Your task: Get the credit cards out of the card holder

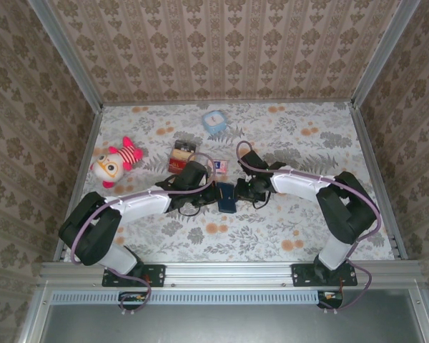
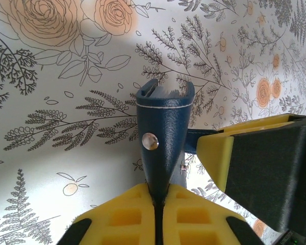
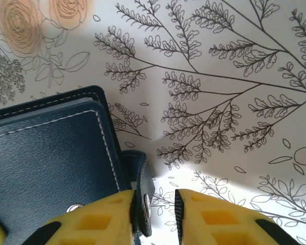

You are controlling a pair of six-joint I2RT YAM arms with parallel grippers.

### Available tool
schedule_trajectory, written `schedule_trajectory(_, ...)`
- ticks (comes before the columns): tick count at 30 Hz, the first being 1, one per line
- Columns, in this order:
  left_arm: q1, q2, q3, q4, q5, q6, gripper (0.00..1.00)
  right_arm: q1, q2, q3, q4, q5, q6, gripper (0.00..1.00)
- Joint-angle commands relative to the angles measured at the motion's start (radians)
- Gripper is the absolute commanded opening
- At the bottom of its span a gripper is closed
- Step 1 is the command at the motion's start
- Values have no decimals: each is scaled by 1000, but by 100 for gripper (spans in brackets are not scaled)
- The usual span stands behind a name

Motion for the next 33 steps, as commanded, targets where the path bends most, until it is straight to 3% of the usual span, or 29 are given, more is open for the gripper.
schedule_trajectory(1, 4, 7, 30, -19, -9, 4, 17, -4, 22, 3, 0, 13, -32, 25)
schedule_trajectory(5, 7, 4, 27, -36, -21, -7, 34, -5, 18, 11, -7, 52, -51, 11)
schedule_trajectory(8, 14, -21, 25, -76, -49, -9, 47, -5, -15, 4, -22, 91, -64, 7)
schedule_trajectory(11, 35, -55, 27, -122, -89, 2, 63, -6, -65, 4, -78, 105, -85, 6)
schedule_trajectory(15, 81, -94, 22, -128, -58, -4, 78, -5, -141, 14, -131, 105, -85, 6)
schedule_trajectory(20, 102, -125, 58, -190, -79, 52, 99, 15, -175, 41, -100, 24, -18, 6)
schedule_trajectory(26, 161, -140, 70, -211, -87, 41, 100, 72, -167, 118, -96, 30, 31, 6)
schedule_trajectory(33, 191, -211, -11, -136, -119, -79, 100, 113, -146, 187, -101, 57, 74, 5)
